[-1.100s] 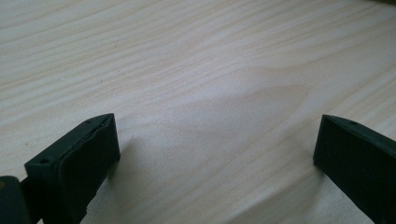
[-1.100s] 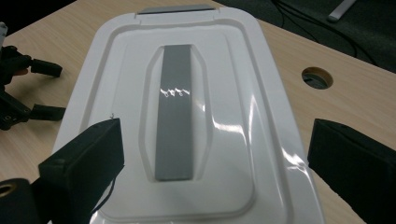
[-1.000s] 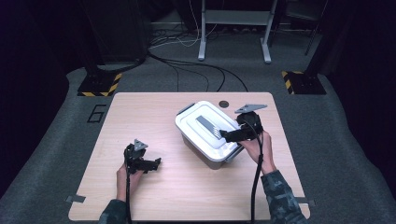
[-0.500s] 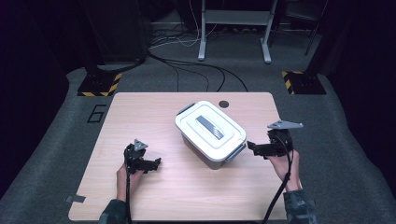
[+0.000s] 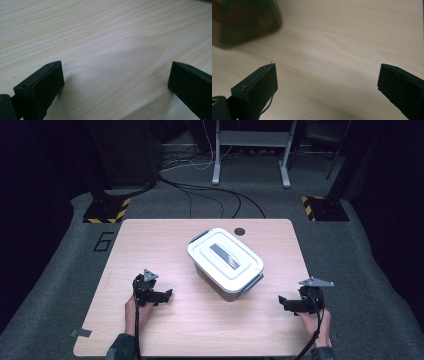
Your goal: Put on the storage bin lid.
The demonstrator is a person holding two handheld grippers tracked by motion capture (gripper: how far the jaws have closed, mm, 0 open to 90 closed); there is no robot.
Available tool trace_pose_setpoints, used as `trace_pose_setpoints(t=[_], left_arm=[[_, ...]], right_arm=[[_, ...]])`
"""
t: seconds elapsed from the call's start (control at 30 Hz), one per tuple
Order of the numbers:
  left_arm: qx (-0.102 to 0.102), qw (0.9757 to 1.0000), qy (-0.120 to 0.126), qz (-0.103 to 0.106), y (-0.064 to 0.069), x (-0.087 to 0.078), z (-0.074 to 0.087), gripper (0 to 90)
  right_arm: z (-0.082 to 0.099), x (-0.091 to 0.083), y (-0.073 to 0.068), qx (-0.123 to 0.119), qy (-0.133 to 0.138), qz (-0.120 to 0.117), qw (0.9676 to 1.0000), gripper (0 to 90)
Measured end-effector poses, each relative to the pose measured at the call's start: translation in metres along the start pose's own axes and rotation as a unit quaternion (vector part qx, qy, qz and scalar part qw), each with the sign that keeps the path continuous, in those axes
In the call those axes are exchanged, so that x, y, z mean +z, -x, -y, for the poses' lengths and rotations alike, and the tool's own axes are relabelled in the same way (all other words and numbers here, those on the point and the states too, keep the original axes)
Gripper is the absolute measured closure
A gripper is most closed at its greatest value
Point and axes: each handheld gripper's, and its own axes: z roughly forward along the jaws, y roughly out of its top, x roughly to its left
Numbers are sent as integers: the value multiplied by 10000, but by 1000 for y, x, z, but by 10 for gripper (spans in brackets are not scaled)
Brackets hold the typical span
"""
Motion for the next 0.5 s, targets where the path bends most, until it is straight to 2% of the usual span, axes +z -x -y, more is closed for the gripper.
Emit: trace_pose_setpoints(t=[0.1, 0.13, 0.17, 0.23, 0.27, 0.3, 0.33, 0.37, 0.5], left_arm=[[0, 10000, -2, 0, 0, 0, 0, 1], [0, 10000, -2, 0, 0, 0, 0, 1], [-2, 10000, -2, 1, 0, 0, 0, 1], [-7, 10000, -1, 7, 0, 0, 0, 1], [-5, 10000, -1, -1, 0, 0, 0, 1], [-15, 10000, 36, -2, 0, 1, 0, 1], [-15, 10000, 36, -2, 0, 1, 0, 1], [-21, 10000, 34, 5, 0, 1, 0, 1], [-28, 10000, 36, 2, 0, 0, 0, 1]], right_arm=[[27, 8, 3, 82, -53, 388, 9992, 20], [27, 8, 3, 82, -53, 388, 9992, 20], [45, 12, 6, 263, 0, 443, 9987, 18], [49, 13, 7, 287, 33, 468, 9985, 13], [52, 11, 4, 208, 84, 685, 9974, 19], [54, 9, 2, 75, 244, 789, 9966, 22], [54, 9, 2, 75, 244, 789, 9966, 22], [54, 13, 1, 38, 6, 768, 9970, 0], [54, 14, 1, 69, -15, 715, 9974, 0]])
